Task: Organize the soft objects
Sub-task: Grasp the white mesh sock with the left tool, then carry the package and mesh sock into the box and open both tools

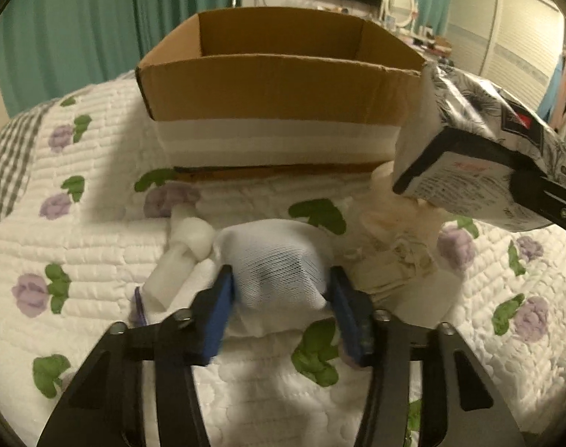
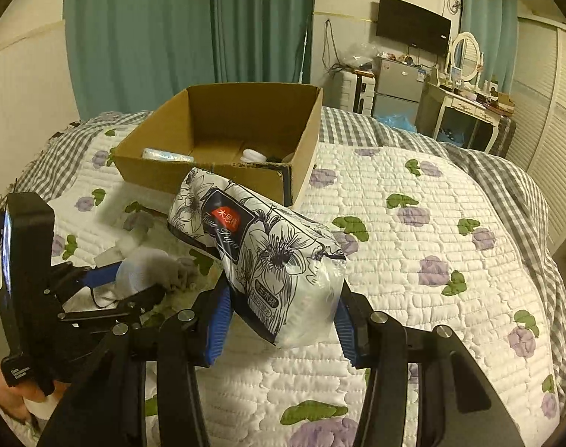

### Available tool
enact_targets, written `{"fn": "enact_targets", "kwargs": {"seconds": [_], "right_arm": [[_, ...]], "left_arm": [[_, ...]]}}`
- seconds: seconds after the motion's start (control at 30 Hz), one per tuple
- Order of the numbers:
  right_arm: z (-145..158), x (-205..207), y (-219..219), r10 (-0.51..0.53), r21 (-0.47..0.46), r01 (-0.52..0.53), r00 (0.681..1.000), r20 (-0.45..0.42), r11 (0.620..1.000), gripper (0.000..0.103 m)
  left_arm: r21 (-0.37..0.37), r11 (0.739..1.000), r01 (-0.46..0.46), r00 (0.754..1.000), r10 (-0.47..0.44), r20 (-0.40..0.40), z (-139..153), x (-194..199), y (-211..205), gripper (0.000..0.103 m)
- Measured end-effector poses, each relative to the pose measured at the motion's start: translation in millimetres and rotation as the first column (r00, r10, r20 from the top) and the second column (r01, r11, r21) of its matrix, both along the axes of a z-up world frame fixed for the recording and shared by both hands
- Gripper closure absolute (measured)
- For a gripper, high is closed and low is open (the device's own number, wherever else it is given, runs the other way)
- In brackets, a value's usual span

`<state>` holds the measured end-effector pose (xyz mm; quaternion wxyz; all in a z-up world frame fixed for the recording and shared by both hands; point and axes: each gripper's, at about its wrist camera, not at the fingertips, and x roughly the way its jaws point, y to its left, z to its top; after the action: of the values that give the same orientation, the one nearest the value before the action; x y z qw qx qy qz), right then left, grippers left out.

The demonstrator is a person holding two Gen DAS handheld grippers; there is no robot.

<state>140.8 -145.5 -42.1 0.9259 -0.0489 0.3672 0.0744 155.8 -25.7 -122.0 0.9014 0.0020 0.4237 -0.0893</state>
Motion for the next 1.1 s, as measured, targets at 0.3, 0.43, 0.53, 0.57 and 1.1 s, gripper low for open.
{"fn": "enact_targets", "kwargs": {"seconds": [0.3,0.43,0.53,0.57,1.1], "right_arm": [[11,-12,4,0.007,0.011,-0.008,0.999,0.037,1.000,0.055],[29,-27,12,0.024,0.020,-0.025,0.997,0.076,0.999,0.055],[45,-34,18,0.041,0.020,-0.043,0.993,0.111,0.999,0.055],[54,-36,20,0.042,0.023,-0.046,0.991,0.129,0.999,0.055],[165,37,41,0.095,-0.004,-0.099,0.942,0.322,0.995,0.055]], "left_arm": [[-0.084,0.996,0.009,0.999,-0.005,0.051,33,-38,16,0.070],[-0.104,0.994,0.018,0.992,-0.006,0.123,68,-59,22,0.071],[-0.084,0.996,0.032,0.981,-0.015,0.194,103,-68,18,0.071],[-0.075,0.997,0.033,0.975,-0.015,0.221,115,-71,18,0.071],[0.005,0.999,0.033,0.923,-0.032,0.384,201,13,14,0.070]]}}
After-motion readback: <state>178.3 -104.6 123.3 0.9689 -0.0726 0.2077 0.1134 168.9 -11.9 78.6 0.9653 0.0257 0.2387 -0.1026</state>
